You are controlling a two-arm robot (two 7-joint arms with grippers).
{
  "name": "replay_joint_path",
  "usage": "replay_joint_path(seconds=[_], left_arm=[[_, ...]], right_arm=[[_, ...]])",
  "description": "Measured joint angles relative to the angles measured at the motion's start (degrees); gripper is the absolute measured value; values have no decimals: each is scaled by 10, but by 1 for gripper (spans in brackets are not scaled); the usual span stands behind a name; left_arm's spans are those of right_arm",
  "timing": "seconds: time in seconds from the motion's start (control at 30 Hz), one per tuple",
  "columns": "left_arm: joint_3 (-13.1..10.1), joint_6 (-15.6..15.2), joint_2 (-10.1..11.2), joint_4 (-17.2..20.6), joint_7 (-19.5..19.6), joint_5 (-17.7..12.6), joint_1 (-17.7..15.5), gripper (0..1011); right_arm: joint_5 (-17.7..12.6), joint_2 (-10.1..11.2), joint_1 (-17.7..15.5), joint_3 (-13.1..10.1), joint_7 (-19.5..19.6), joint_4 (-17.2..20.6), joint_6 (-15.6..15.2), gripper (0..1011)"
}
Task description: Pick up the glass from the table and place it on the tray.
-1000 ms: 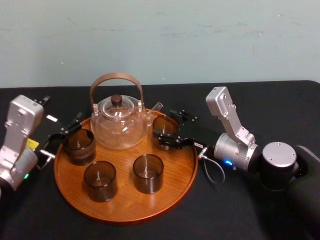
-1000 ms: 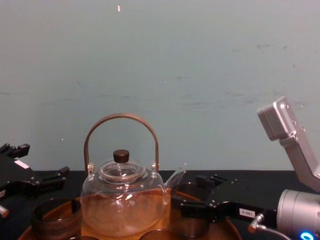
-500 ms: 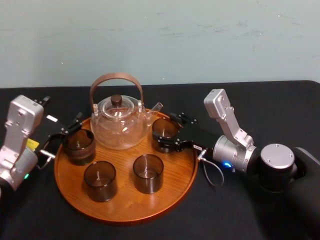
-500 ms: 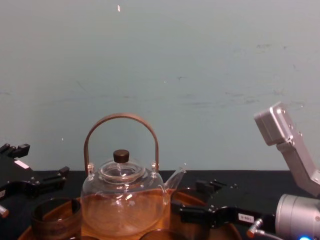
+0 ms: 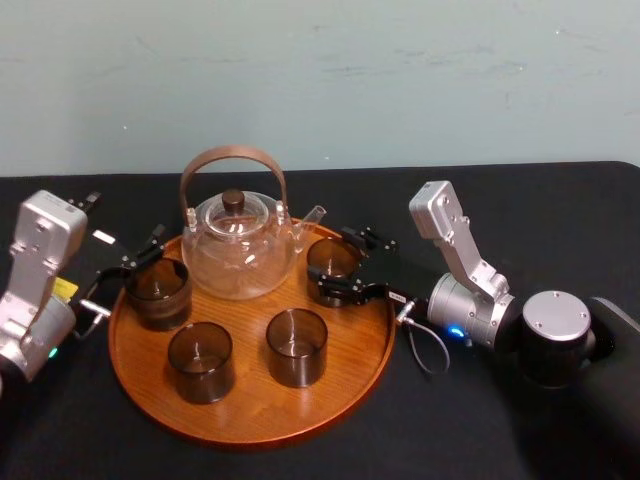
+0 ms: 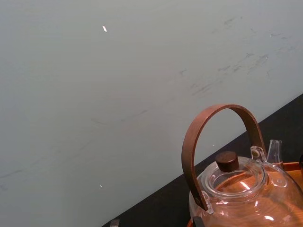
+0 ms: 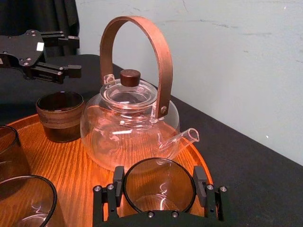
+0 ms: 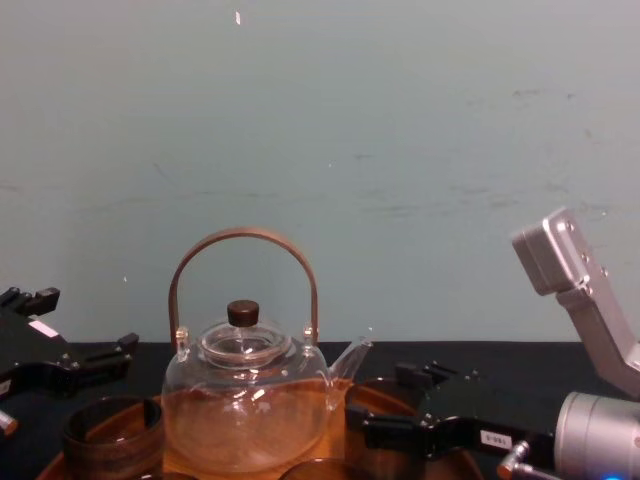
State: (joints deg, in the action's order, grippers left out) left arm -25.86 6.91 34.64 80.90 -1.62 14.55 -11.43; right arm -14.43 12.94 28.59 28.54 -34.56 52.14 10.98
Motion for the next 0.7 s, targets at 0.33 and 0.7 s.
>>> replay_joint_path(seconds=[0.33, 0.7], left_arm=[[0, 0, 0, 0, 0, 0, 0, 1002], [0, 0, 0, 0, 0, 0, 0, 1001]], right_arm=[[2, 1, 0, 0, -1, -1, -3, 969], [-1, 3, -2, -1, -5, 3, -1, 1002]])
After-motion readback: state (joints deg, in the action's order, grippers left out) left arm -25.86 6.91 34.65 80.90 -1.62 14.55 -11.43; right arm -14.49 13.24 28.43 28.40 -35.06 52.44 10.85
